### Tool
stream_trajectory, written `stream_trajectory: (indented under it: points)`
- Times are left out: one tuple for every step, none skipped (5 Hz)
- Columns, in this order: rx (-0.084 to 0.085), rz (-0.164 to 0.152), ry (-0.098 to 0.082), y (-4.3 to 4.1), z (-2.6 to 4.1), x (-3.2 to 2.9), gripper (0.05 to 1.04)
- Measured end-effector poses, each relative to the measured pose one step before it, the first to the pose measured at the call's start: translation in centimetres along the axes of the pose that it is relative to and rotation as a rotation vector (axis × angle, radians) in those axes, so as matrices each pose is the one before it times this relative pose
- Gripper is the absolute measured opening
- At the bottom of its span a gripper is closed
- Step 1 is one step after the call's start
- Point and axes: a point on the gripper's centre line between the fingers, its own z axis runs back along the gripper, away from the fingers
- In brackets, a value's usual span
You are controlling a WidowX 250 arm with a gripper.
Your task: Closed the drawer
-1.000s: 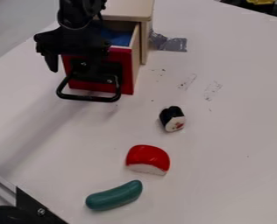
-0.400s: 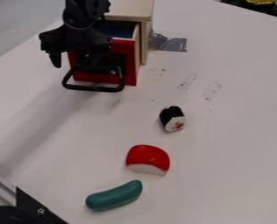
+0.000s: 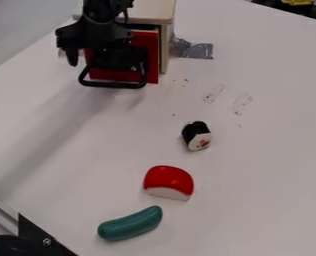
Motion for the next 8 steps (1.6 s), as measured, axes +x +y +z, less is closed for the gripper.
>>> stream_trajectory:
  points:
    - [0.0213,0.0114,-0.0028,-0.502,-0.481,0.936,0.997]
    - [-0.0042,-0.0263,0.0772,0.43,0.028,-2.268,0.998]
    - [-0.0278,-0.0197,0.0179,1.921,3.295,-2.32,0.998]
    - [-0.0735,-0.001,0.0026,1.848,5.211,-2.259,0.998]
    - [-0.1047,-0.0293,-0.001,0.822,5.922,-1.703,0.998]
    - [-0.0579,-0.0964,0.1027,-0.175,3.984,-1.526,0.998]
    - [-0.0099,-0.1254,0.246,-0.464,2.68,-1.234,0.998]
    - [0.0219,-0.0574,0.141,0.091,-0.677,-0.629,0.998]
